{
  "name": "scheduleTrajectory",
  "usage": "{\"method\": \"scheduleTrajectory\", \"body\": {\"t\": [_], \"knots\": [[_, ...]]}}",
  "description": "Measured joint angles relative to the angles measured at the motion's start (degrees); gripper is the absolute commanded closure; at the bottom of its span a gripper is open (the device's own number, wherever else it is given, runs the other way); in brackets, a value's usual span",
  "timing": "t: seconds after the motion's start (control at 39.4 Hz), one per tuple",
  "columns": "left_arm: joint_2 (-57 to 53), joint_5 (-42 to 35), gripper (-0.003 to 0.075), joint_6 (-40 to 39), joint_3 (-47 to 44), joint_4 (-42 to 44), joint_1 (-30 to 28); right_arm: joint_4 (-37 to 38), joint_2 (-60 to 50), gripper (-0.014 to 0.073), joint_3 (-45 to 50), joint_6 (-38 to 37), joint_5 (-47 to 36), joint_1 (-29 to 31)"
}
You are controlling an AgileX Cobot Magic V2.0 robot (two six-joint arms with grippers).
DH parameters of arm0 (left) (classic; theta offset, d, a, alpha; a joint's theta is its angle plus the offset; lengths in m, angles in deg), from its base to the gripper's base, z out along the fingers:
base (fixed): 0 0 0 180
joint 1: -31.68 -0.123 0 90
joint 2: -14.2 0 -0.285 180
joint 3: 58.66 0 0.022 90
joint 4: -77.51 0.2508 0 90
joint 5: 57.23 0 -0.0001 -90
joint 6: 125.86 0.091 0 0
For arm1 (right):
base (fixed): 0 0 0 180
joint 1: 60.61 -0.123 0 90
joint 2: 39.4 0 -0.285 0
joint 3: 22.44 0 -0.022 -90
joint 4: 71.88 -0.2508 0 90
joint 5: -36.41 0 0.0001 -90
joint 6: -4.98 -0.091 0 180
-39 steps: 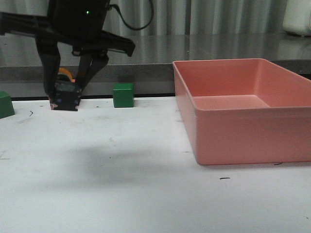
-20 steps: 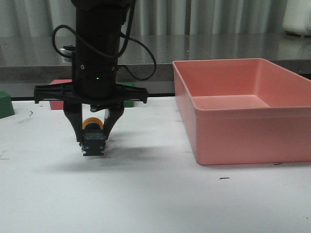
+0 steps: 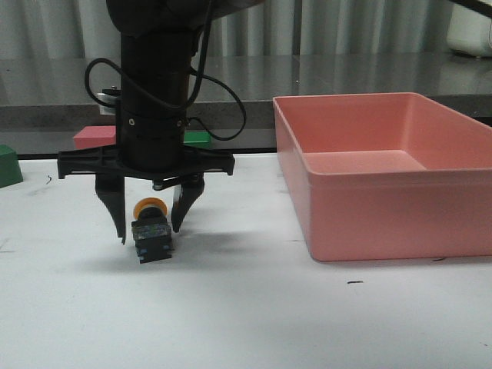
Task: Place and stand button with both arms
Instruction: 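Open the right gripper and raise it away from the button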
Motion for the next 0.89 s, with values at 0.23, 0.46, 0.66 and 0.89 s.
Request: {"method": "scheduleTrajectory", "body": {"t": [0.23,0.46,0.66,0.89], "knots": [[0.0,0.0,0.0080,0.0,0.0,0.0,0.0,0.0,-1.0,0.0141,-3.5,0.9,4.0,0.0],[0.0,0.0,0.0080,0.0,0.0,0.0,0.0,0.0,-2.7,0.0552,-12.3,2.8,8.1,0.0],[0.0,0.0,0.0080,0.0,0.0,0.0,0.0,0.0,-2.7,0.0655,-15.9,3.8,9.0,0.0],[0.0,0.0,0.0080,0.0,0.0,0.0,0.0,-0.9,-5.5,0.0655,-16.6,9.6,9.2,1.0]]}}
